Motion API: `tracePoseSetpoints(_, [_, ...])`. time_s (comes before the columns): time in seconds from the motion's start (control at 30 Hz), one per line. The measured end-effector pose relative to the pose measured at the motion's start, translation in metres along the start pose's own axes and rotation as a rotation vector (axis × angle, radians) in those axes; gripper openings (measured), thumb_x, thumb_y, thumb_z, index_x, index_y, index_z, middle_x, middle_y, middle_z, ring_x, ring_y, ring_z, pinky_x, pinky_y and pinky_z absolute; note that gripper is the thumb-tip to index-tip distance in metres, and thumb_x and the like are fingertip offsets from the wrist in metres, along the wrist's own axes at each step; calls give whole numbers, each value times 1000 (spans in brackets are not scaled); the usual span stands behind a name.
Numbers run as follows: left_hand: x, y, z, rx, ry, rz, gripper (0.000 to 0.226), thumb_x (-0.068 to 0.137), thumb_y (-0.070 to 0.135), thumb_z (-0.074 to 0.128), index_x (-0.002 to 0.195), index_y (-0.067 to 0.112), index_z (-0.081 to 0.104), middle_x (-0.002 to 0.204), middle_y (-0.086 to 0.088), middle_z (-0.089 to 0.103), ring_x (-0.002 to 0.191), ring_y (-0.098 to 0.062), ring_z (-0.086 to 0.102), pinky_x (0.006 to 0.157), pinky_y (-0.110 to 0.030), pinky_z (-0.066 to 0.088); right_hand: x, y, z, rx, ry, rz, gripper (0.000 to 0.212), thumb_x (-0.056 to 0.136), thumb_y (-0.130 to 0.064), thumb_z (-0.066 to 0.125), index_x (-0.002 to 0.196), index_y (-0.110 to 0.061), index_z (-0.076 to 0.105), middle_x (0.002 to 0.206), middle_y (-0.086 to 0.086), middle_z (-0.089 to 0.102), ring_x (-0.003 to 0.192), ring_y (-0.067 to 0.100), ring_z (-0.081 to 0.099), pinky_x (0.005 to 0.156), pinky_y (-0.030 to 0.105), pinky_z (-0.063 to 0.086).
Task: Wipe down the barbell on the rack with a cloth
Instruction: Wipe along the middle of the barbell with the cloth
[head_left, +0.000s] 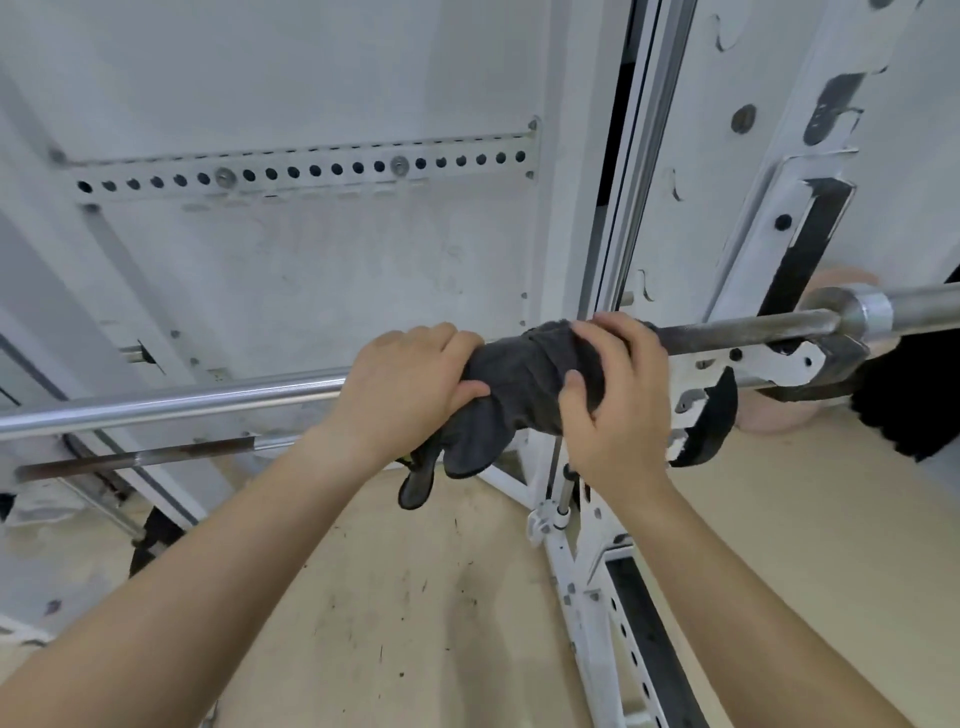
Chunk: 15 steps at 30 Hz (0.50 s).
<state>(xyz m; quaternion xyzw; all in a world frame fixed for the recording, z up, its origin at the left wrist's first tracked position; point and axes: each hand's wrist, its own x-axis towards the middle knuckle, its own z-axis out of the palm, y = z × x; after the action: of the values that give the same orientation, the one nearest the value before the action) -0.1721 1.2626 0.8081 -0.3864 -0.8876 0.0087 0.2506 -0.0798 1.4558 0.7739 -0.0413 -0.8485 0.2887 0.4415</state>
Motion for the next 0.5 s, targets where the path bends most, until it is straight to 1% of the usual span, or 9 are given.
tracePoseSetpoints(0.1, [-4, 8, 4, -49, 78, -25, 41, 93, 48, 49, 115, 18, 65, 96, -1, 67, 81, -28, 63, 69, -39, 47, -29, -17, -7, 269, 251, 513, 52, 80, -12, 64, 130, -8, 50, 122, -5, 43, 118, 14, 43, 100, 20, 36])
tracePoseSetpoints(0.17, [-7, 17, 7, -73, 137, -56, 33, 92, 39, 59, 114, 16, 66, 98, -2, 68, 85, -30, 63, 77, -41, 48, -27, -23, -4, 571, 272, 846, 46, 88, -16, 63, 129, -9, 45, 111, -16, 43, 103, 4, 50, 88, 14, 41])
tracePoseSetpoints(0.2, [-8, 21, 7, -81, 179, -76, 32, 90, 34, 65, 116, 15, 66, 101, -2, 69, 90, -30, 64, 83, -41, 47, -20, -24, -3, 710, 256, 988, 44, 91, -21, 61, 131, -13, 44, 113, -15, 48, 98, -1, 52, 88, 16, 42])
tracePoseSetpoints(0.23, [-11, 25, 7, -76, 227, -97, 33, 88, 30, 69, 118, 15, 67, 107, -3, 69, 97, -30, 63, 90, -41, 46, -12, -25, -2, 843, 227, 1108, 45, 92, -28, 60, 131, -14, 43, 122, -12, 52, 102, -2, 54, 94, 23, 45])
tracePoseSetpoints(0.27, [-15, 30, 6, -69, 287, -126, 34, 87, 24, 70, 120, 14, 67, 114, -4, 67, 106, -30, 61, 96, -42, 44, -3, -25, -1, 968, 216, 1207, 55, 91, -34, 60, 141, -18, 41, 134, -8, 53, 111, 5, 55, 102, 34, 46])
tracePoseSetpoints(0.33, [-30, 49, 6, -150, 480, -229, 30, 86, 11, 68, 116, 9, 70, 120, -8, 65, 110, -31, 58, 96, -43, 45, 17, -26, -1, 1208, 245, 1267, 51, 93, -37, 60, 140, -23, 48, 135, -1, 58, 119, 19, 59, 103, 45, 49])
tracePoseSetpoints(0.4, [-54, 81, 10, -442, 650, -375, 17, 82, 3, 67, 98, 9, 70, 103, -4, 66, 94, -26, 59, 82, -38, 46, 33, -34, -3, 1346, 270, 1241, 39, 95, -32, 58, 131, -15, 58, 124, 3, 67, 111, 23, 66, 97, 43, 54])
tracePoseSetpoints(0.43, [-66, 100, 10, -704, 627, -502, 14, 83, 5, 66, 93, 14, 67, 94, 3, 64, 88, -22, 59, 77, -37, 46, 37, -39, -4, 1392, 281, 1232, 35, 95, -30, 56, 125, -12, 62, 118, 4, 70, 106, 23, 69, 94, 41, 56])
tracePoseSetpoints(0.5, [-74, 131, 6, -1367, 356, -936, 9, 89, 21, 68, 97, 23, 64, 88, 11, 66, 90, -17, 64, 80, -38, 51, 41, -46, -4, 1458, 312, 1260, 29, 95, -27, 56, 116, -10, 65, 108, 6, 73, 98, 24, 71, 90, 39, 57])
